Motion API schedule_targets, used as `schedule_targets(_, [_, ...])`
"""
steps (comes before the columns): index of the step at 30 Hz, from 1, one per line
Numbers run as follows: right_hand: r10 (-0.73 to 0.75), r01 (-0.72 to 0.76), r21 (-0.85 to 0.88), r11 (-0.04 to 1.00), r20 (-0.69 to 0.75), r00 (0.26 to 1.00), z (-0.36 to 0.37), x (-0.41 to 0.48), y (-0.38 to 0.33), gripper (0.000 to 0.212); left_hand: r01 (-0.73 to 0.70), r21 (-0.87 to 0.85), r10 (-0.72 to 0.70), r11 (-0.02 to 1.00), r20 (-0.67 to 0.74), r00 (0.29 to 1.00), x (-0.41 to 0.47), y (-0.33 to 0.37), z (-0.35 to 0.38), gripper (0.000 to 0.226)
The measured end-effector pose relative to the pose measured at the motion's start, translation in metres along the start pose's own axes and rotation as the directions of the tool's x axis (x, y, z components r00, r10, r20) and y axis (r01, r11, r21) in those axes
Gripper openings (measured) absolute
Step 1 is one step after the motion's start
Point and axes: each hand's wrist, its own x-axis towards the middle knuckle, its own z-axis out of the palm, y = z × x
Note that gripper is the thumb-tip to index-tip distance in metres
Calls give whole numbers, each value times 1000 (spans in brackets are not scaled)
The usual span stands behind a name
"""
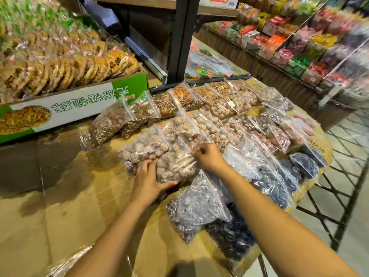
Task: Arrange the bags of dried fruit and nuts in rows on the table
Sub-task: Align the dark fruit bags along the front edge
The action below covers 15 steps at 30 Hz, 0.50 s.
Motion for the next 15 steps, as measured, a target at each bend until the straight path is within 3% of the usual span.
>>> schedule_targets(4, [-52,52,-80,995,-6,999,4,-5,-6,22,2,22,2,1000,-142,990,-12,0,13,97])
schedule_targets(8, [-136,126,-111,986,-89,987,-11,-22,-3,4,10,28,-8,1000,-74,997,-10,1,9,102])
schedule_targets(11, [-159,124,-139,982,-278,947,-43,-39,15,23,-7,32,8,999,-39,999,-8,1,1,108])
schedule_targets(15, [-31,-39,-159,986,-413,910,-88,-59,73,36,-27,-143,15,989,-86,996,-28,36,-11,103])
